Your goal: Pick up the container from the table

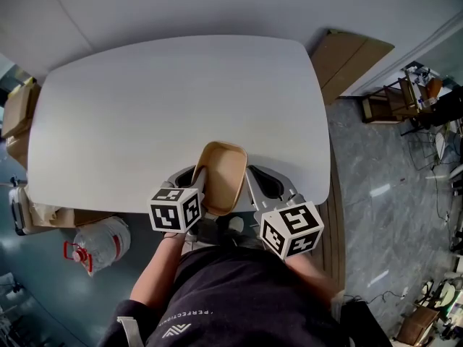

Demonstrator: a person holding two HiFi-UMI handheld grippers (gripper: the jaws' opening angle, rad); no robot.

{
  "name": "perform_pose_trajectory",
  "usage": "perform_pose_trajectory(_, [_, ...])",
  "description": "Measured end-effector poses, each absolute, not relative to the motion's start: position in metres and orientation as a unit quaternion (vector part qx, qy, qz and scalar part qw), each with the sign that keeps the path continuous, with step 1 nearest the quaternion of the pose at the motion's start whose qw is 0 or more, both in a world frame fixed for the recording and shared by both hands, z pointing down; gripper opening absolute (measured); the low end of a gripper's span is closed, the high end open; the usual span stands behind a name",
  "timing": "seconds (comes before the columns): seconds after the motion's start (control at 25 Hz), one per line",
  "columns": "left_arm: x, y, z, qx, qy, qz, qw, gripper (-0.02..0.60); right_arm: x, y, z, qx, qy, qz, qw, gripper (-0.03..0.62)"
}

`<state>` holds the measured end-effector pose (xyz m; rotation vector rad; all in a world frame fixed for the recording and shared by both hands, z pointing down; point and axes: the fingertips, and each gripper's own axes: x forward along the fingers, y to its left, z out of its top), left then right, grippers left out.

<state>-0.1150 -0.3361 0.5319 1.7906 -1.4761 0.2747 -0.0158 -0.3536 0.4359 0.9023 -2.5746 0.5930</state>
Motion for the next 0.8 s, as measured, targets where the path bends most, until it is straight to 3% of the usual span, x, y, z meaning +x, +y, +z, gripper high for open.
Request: perform_pose_trajectory(0.8, [-0.146,-0.359,0.436,0.734,-0.624,0.038,0.266,0.029,-0.006,-0.348,0.412,0.353,-0.906,0.196,0.13,0.0])
